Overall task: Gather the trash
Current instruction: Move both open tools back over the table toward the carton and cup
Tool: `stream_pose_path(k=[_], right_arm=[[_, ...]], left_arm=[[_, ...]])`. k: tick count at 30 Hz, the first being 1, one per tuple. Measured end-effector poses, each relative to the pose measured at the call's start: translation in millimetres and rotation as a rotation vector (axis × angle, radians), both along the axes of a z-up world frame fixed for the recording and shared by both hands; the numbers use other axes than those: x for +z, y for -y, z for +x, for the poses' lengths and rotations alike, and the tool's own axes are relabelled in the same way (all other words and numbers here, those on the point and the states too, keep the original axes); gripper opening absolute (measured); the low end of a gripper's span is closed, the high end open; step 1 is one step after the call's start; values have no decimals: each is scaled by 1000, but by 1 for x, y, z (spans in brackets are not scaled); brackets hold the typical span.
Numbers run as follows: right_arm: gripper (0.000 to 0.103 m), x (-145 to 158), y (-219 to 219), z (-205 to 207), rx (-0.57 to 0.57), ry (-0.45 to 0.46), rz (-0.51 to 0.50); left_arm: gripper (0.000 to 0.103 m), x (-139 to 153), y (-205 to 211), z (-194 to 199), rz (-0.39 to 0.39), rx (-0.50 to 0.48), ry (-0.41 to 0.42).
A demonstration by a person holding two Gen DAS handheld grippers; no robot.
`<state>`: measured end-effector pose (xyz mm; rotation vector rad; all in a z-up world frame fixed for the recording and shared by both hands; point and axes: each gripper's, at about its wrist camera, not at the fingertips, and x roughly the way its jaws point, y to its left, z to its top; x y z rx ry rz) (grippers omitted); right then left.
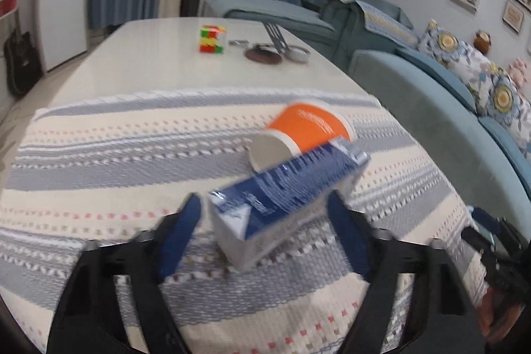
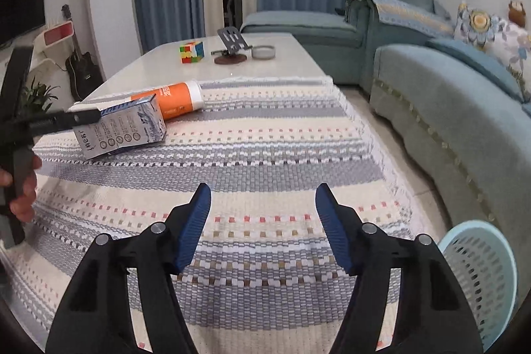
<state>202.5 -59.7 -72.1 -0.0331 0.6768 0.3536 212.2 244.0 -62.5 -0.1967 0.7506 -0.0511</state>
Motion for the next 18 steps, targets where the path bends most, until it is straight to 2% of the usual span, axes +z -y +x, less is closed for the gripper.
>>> stream_pose_path(k=[2, 7, 10, 12, 15, 18], right_arm=[[62, 0, 2, 0, -8, -4, 11], [62, 2, 0, -2, -18, 14, 1], [65, 2, 5, -2, -30, 9, 19], [65, 1, 7, 0, -35, 6, 35], [65, 2, 13, 2, -47, 1, 61], [66, 3, 21, 2, -72, 9, 87]], left_arm=[[47, -1, 13, -8, -9, -58, 5], [47, 2, 51, -30, -49, -209, 10], [55, 4, 72, -33, -96, -304, -4], [62, 6, 77, -29, -127, -315, 4], [77, 5, 75, -18, -137, -234, 12], [77, -4, 80, 0, -165, -187, -33]])
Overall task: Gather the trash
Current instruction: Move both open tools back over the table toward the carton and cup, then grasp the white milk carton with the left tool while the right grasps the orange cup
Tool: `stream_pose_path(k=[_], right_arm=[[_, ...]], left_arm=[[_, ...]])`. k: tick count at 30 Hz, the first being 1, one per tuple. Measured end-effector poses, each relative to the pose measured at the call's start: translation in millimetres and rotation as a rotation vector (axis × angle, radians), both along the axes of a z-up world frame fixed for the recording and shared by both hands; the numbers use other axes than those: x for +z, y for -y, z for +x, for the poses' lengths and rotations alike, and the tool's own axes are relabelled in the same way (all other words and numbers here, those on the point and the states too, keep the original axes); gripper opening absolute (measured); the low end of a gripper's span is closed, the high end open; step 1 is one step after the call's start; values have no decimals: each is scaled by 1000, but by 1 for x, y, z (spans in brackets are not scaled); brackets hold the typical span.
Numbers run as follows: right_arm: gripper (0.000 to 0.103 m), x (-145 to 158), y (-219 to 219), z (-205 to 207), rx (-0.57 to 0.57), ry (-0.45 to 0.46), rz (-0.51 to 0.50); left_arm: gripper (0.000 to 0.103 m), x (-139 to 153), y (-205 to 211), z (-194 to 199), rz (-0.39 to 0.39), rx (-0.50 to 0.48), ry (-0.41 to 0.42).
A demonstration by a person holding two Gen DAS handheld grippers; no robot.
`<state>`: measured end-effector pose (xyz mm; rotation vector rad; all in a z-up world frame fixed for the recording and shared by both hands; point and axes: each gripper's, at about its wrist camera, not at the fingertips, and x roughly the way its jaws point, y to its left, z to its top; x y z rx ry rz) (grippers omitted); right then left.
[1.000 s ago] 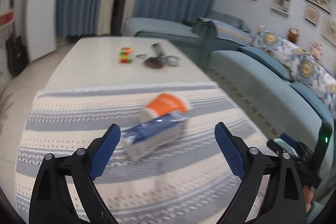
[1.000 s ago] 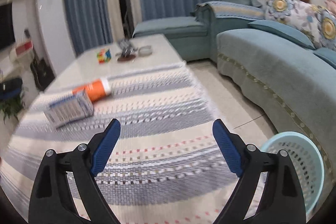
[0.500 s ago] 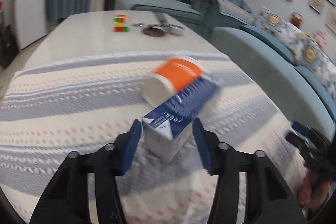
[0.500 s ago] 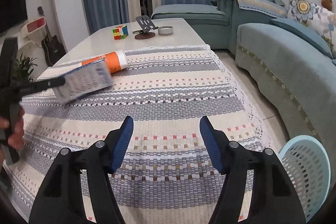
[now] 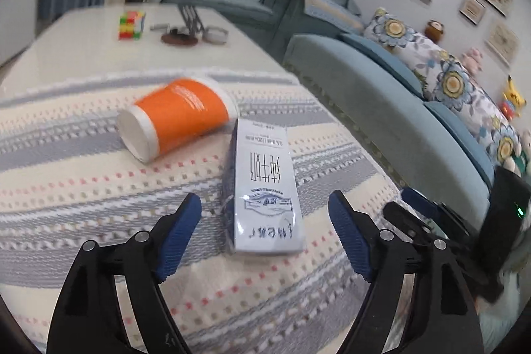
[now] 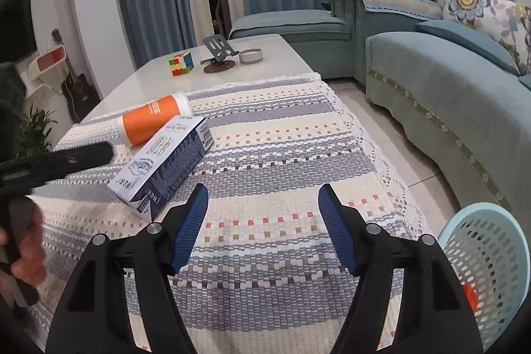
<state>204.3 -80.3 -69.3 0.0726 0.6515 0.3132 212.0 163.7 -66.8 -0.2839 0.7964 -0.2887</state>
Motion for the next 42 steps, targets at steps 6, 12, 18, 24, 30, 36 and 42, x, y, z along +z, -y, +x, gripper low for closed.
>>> stream_pose_path(k=[6, 12, 18, 24, 30, 36, 42], right_arm=[[73, 3, 9, -2, -38, 22, 29], [75, 3, 6, -3, -46, 28, 12], [75, 5, -26, -1, 27, 31, -87], [75, 17, -88, 28, 134, -66, -19], [75, 24, -149, 79, 134, -174, 37], [75, -10, -182, 134, 27, -425, 259], [83, -5, -217, 159, -41, -375, 160]], left_arm=[[77, -20, 29, 28, 97, 42, -78], [60, -27, 35, 28, 174, 97, -84], [60, -8, 5, -36, 189, 139, -14], [60, -10, -65, -67, 133, 275, -10], [60, -7, -89, -80, 132, 381, 48], [61, -6, -115, -91, 29, 474, 51], [61, -10, -124, -88, -27, 468, 16]])
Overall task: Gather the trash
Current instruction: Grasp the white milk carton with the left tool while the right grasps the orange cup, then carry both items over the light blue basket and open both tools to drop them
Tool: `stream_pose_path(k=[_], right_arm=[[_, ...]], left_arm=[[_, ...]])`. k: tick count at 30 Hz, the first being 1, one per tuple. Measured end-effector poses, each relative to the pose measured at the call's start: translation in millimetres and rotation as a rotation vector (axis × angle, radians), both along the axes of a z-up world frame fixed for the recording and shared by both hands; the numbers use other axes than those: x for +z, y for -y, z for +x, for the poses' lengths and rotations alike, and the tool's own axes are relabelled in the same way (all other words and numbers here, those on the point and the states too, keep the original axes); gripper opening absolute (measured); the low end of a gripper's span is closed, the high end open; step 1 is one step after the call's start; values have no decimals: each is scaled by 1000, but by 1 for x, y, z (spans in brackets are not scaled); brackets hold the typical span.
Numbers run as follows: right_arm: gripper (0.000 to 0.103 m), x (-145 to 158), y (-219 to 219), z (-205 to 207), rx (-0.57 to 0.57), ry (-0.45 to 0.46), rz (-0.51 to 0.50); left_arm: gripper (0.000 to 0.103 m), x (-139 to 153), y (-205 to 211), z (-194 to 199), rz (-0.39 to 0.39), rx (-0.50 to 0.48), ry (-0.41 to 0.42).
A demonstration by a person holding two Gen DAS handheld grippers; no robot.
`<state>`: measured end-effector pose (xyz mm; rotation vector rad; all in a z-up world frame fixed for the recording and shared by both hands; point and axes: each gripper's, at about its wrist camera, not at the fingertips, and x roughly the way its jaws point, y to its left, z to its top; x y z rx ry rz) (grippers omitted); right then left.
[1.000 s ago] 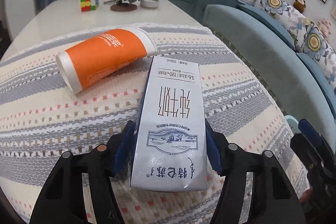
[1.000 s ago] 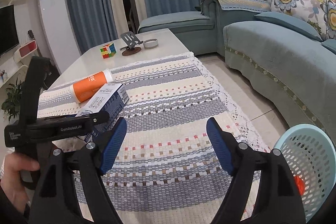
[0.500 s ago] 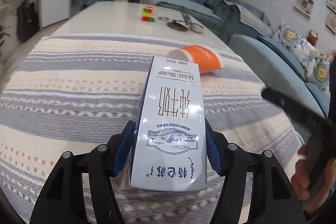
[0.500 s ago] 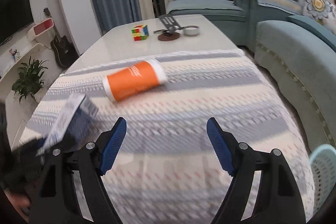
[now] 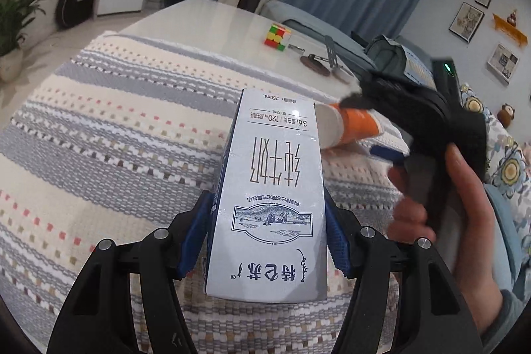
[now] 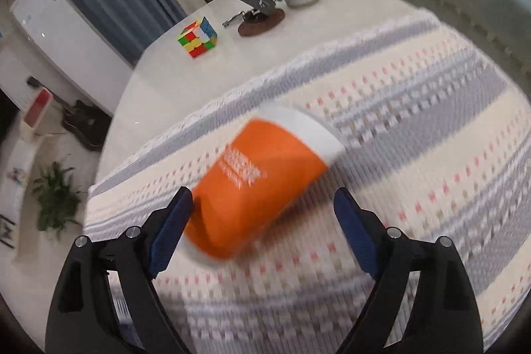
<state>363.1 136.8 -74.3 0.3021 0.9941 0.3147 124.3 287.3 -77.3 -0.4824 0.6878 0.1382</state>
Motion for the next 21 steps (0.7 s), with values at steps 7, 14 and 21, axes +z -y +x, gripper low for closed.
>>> stream_pose_path(k=[7, 14, 21], right_arm=[[69, -9, -24, 4, 54, 7, 15], [47, 13, -14, -33, 204, 86, -34], [47, 48, 68, -107, 299, 171, -104]], left_arm=[[61, -2, 2, 7, 7, 9, -9], [61, -5, 2, 12, 15, 2, -4], [61, -6, 11, 19, 26, -41, -15]])
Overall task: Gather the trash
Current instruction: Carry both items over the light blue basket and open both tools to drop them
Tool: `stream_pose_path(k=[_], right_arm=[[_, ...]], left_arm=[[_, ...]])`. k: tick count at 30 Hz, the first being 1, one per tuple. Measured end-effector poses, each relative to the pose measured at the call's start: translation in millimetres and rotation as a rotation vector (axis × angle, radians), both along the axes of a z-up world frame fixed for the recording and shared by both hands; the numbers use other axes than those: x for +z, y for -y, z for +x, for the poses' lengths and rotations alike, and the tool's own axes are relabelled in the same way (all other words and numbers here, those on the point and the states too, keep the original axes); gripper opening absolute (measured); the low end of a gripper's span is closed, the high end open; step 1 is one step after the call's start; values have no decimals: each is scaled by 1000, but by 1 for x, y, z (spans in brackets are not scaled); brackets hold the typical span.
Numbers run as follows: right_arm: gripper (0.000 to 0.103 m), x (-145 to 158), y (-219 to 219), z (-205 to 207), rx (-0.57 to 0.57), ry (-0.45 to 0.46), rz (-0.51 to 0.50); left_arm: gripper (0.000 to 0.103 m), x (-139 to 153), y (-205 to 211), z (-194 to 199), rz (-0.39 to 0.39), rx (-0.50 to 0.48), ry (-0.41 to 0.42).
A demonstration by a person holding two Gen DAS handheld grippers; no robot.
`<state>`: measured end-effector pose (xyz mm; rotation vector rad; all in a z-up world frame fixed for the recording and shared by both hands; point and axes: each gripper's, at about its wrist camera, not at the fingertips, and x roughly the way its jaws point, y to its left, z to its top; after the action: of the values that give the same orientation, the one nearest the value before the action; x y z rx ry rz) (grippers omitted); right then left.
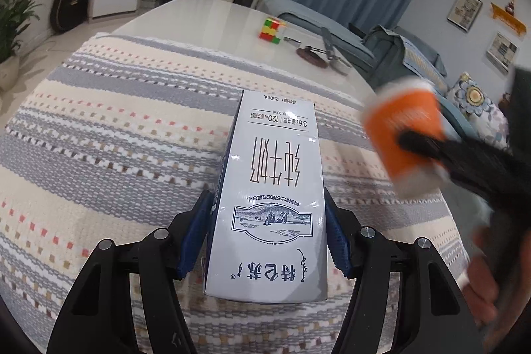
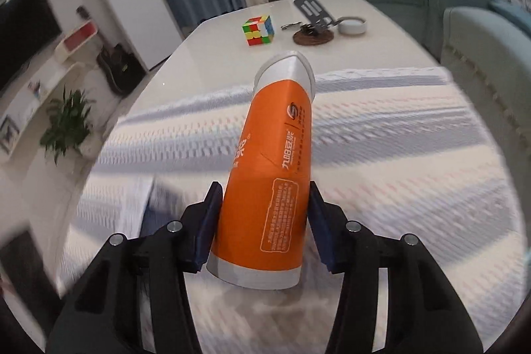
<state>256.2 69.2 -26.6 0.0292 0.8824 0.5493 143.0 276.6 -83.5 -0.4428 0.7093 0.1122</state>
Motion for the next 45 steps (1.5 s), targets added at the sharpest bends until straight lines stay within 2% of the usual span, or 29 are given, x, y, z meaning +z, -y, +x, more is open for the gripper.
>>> stream_pose_path(k=[5, 8, 10, 12, 14, 20, 22, 25, 29, 34, 36, 37, 40, 45], right_arm=[[47, 25, 77, -52, -23, 61, -52], [47, 46, 123, -73, -65, 103, -40], [47, 61, 154, -86, -107, 131, -27], [47, 78, 189, -98, -158, 159, -12], [47, 95, 228, -112, -217, 188, -8], [47, 112, 322, -147, -356, 223, -29], [47, 107, 347, -153, -393, 224, -47], [47, 81, 380, -153, -456, 183, -82], [48, 27, 421, -142, -537, 62, -87], [50, -39, 458, -126, -610, -100, -94], [50, -54, 467, -123, -634, -136, -82], [51, -61, 469, -122, -645, -154, -74], [54, -71, 481, -120, -669, -199, -13], [54, -46, 471, -130, -681, -165, 24]], left_arm=[[61, 8, 24, -5, 83, -50, 41], [61, 20, 42, -13, -9, -117, 69], [61, 33, 64, -19, -8, -160, 91], [61, 53, 96, -21, 8, -216, 111], [61, 74, 128, -19, -8, -280, 137], [61, 128, 241, -12, -66, -462, 202], [61, 133, 278, -10, -78, -510, 199], [61, 130, 332, -3, -88, -569, 171], [61, 95, 391, 9, -84, -619, 87], [61, 46, 429, 26, -78, -667, -15], [75, 32, 440, 25, -38, -698, -27], [77, 28, 444, 26, -15, -705, -32], [77, 23, 446, 24, 32, -723, -40], [77, 49, 429, 14, 36, -681, 15]])
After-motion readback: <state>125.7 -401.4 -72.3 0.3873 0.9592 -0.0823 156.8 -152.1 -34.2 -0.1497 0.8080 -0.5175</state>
